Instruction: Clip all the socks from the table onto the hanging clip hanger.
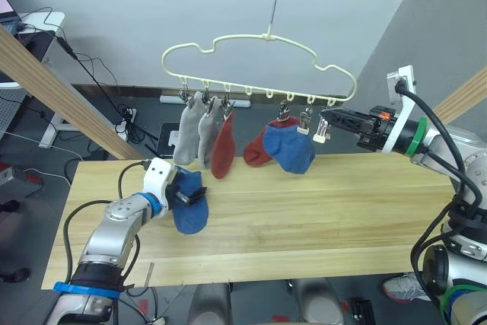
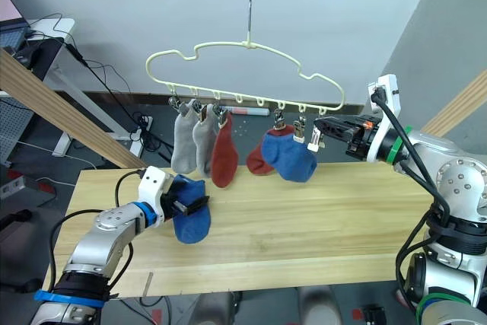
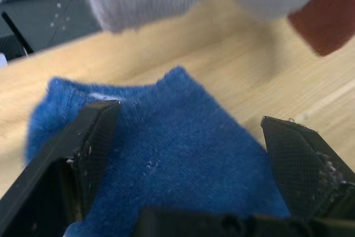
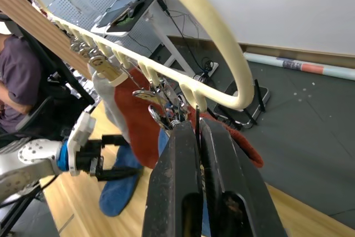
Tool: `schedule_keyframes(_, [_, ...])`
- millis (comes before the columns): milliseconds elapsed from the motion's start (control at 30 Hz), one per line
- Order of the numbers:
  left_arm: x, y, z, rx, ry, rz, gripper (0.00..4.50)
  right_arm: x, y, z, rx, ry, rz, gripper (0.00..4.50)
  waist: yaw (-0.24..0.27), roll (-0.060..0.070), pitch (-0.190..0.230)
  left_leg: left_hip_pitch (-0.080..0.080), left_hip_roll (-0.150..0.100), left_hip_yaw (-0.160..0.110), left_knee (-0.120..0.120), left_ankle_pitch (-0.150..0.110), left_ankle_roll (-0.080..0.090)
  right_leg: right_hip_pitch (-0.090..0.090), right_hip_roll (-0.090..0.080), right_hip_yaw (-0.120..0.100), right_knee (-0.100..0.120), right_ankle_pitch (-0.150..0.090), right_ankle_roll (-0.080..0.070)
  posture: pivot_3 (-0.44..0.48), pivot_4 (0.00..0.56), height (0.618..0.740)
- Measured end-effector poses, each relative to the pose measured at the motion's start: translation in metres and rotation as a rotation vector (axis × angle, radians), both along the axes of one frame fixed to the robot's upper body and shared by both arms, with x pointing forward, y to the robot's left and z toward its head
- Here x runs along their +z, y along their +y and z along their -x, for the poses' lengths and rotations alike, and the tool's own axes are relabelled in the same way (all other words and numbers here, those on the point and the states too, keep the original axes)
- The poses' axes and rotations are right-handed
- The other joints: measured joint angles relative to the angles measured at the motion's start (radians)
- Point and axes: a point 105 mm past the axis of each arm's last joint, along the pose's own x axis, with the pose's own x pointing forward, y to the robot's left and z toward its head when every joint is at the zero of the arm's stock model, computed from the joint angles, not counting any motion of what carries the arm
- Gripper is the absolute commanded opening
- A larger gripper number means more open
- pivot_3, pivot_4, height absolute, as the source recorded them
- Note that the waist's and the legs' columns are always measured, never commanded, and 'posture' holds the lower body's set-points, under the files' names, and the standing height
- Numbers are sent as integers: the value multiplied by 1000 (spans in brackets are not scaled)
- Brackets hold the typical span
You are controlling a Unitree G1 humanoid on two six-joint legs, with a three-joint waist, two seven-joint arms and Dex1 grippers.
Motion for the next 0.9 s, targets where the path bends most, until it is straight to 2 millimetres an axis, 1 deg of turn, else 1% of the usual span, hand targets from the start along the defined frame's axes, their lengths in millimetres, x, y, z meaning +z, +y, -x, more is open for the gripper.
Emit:
schedule_keyframes(133, [-2,5,1,-4,-10,-59,4500,0,3,2,0,-2,-7,44,-6,0,0,0,0,0,0,0,0,0,0,0,0,0,0,-190,327,740])
schedule_keyframes(200, [-5,8,6,-11,-3,-73,4118,0,3,2,-8,-3,-5,0,-9,0,0,1,0,0,0,0,0,0,0,1,0,0,0,-189,328,740])
schedule_keyframes(367, [-10,3,21,-73,18,-73,2832,2,1,0,-27,-15,-7,0,-18,0,0,1,0,0,0,0,0,0,0,1,1,0,0,-181,330,740])
schedule_keyframes(433, [-11,1,25,-90,22,-69,2235,2,1,0,-31,-20,-8,0,-18,0,0,1,0,0,0,0,0,0,0,1,1,0,0,-177,334,740])
schedule_keyframes(567, [-11,-4,26,-98,20,-51,1115,2,3,-1,-28,-22,-6,0,-18,0,0,1,0,0,0,0,0,0,0,1,1,0,0,-172,335,740])
schedule_keyframes(667, [-5,-16,28,-135,3,-10,223,1,3,-2,-27,-21,-8,0,-18,0,0,0,0,0,0,0,0,0,0,1,0,0,0,-171,336,740])
schedule_keyframes(700, [-2,-21,29,-148,-8,7,86,1,3,-2,-27,-20,-7,0,-18,0,0,0,0,0,0,0,0,0,0,1,0,0,0,-168,339,740])
schedule_keyframes(800, [11,-40,36,-219,-37,81,86,0,2,-3,-26,-15,-2,0,-18,0,0,0,0,0,0,0,0,0,0,1,0,0,0,-168,339,740])
schedule_keyframes(900, [31,-58,43,-309,-93,136,86,0,2,-3,-16,-1,-11,0,-17,0,0,0,0,0,0,0,0,0,0,1,0,0,0,-165,341,740])
